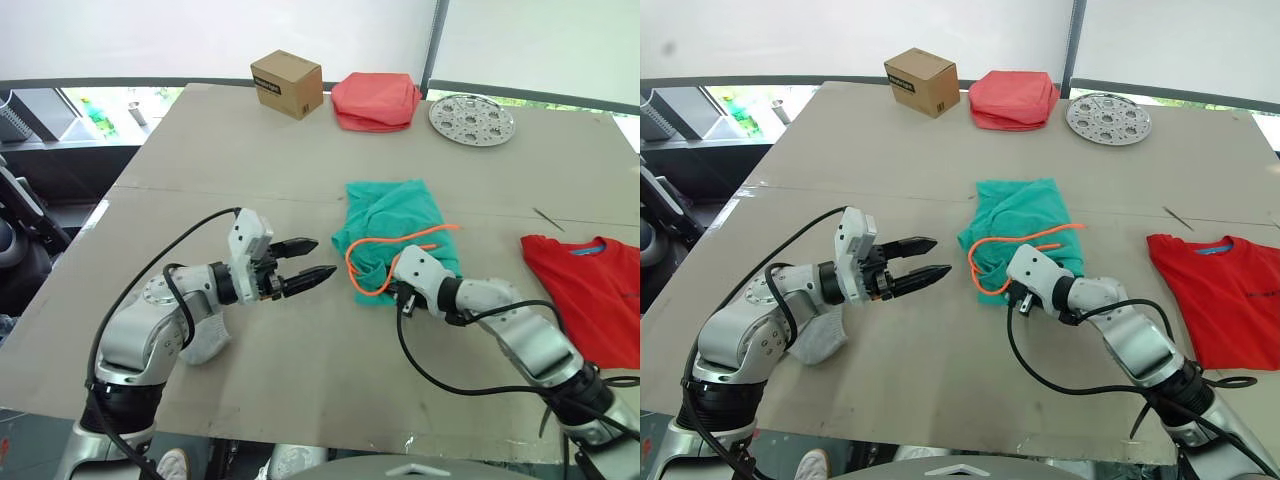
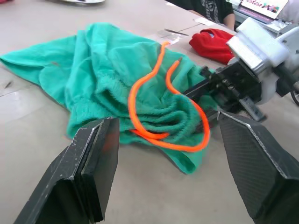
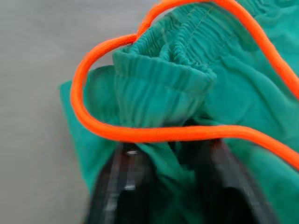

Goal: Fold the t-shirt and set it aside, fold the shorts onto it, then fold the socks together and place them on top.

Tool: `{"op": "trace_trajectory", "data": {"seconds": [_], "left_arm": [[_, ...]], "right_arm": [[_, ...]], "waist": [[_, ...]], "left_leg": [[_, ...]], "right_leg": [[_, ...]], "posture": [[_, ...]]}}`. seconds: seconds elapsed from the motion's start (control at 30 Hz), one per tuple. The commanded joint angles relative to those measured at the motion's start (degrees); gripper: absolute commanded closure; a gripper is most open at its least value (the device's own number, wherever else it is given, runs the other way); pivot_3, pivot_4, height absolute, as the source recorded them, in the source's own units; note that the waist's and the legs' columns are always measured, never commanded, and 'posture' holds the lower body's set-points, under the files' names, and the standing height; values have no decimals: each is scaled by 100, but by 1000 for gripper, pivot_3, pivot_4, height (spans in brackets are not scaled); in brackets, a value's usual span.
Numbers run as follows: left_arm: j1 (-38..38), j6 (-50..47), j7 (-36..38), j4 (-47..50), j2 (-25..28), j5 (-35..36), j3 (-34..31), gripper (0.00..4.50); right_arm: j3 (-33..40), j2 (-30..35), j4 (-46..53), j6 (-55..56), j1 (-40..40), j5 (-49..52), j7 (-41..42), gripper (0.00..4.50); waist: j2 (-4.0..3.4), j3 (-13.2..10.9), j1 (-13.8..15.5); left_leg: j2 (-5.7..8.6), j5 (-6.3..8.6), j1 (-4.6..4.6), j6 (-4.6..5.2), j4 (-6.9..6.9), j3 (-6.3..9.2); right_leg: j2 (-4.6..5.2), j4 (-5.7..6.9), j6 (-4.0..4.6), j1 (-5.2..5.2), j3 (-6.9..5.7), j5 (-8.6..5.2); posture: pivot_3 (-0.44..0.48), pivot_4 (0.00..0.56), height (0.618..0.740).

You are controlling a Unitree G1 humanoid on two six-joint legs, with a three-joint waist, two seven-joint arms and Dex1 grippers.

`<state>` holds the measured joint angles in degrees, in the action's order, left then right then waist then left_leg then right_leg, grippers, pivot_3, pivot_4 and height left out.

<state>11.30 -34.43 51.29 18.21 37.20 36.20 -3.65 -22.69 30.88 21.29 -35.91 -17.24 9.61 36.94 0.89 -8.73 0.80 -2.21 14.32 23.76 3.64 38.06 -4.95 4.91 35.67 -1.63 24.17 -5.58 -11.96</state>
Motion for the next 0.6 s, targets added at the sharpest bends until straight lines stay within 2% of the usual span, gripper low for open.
{"op": "trace_trajectory", "data": {"seconds": [0.03,0.1,0.17,0.23,0.3,0.43,0.6], "left_arm": [[-86,117,121,218,113,79,-195,909],[-108,123,143,221,123,90,-214,909],[-112,110,155,238,133,113,-238,909],[-135,92,170,273,152,160,-301,909],[-185,73,219,337,199,235,-392,909],[-311,109,386,487,380,321,-530,909],[-486,190,440,599,522,289,-666,909]], "right_arm": [[1306,56,1009,-944,109,1476,402,1716],[2084,24,1291,-1507,16,2375,418,787],[2562,21,1376,-1901,-154,2995,382,31],[2936,-40,1261,-2229,-432,3412,177,31],[3065,-70,853,-2444,-833,3366,-173,31],[2540,-72,-571,-2386,-1574,2376,-892,31],[1761,-196,-2359,-1448,-2219,1533,-432,31]], "waist": [[-3,-3,3],[-6,-5,3],[-5,-4,-1],[-5,-3,-9],[-7,-5,-16],[-8,-4,-20],[-14,-8,-12]], "left_leg": [[0,0,1,0,-1,1],[0,0,5,0,-1,3],[0,1,3,1,1,4],[0,1,0,1,0,5],[-1,1,-1,1,0,5],[2,1,0,2,0,-4],[6,0,6,3,-3,-9]], "right_leg": [[1,0,6,0,-1,4],[3,0,16,1,-4,10],[3,0,15,0,-8,10],[3,0,11,-1,-9,7],[3,1,11,-1,-10,7],[5,3,21,4,-7,13],[-22,3,23,8,-9,14]], "posture": [[0,150,740],[0,150,740],[0,150,740],[0,150,740],[0,150,740],[0,150,740],[0,150,740]]}}
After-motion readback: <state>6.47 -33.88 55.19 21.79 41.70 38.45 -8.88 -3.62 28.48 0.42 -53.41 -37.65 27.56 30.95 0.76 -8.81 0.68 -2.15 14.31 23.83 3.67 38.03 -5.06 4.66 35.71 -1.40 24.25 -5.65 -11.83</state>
